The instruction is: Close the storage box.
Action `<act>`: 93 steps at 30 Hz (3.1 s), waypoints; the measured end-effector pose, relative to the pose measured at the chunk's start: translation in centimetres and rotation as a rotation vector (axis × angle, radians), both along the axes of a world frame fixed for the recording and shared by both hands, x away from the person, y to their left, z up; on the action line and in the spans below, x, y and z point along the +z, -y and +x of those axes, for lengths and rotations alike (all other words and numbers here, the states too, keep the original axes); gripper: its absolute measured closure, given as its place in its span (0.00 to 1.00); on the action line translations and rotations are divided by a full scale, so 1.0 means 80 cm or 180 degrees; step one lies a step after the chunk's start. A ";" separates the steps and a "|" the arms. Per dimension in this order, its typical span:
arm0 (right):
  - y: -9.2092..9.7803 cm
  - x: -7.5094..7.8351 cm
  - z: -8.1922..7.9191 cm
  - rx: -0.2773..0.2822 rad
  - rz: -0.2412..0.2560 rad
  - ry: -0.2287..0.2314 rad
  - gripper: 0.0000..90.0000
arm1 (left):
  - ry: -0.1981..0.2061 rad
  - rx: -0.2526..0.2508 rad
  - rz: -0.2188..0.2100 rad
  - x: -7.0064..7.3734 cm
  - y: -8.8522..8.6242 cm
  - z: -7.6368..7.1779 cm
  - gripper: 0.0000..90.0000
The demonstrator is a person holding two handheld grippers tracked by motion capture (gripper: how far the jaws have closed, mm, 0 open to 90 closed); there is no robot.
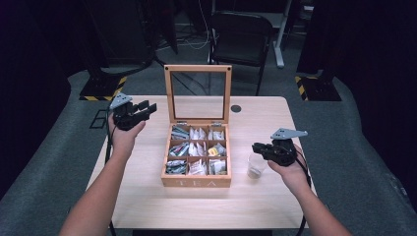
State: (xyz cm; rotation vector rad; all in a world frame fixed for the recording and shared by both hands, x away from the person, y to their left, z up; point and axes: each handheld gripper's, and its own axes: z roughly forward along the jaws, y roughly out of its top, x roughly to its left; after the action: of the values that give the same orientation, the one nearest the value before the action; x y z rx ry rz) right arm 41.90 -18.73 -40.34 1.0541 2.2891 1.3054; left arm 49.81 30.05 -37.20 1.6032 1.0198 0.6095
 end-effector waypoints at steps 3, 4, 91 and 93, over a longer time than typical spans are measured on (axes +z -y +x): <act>-0.004 0.005 0.003 0.0023 0.0011 0.0010 0.90 | 0.0001 0.0004 -0.0001 0.000 0.000 0.001 0.65; -0.006 0.007 0.004 0.0035 0.0024 0.0003 0.89 | -0.0004 0.0005 -0.0004 0.000 0.000 0.000 0.64; -0.102 0.068 0.153 -0.0120 0.0007 0.0144 0.35 | -0.0067 -0.0010 -0.0072 0.001 -0.001 0.008 0.55; -0.103 0.068 0.157 -0.0128 0.0021 0.0151 0.36 | -0.0062 -0.0002 -0.0076 0.001 -0.001 0.009 0.55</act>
State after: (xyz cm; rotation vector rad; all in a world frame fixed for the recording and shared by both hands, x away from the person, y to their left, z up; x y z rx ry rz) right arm 54.44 -10.48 -34.93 1.0545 2.2192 1.3090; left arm 50.52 30.15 -37.12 1.5913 1.0372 0.5800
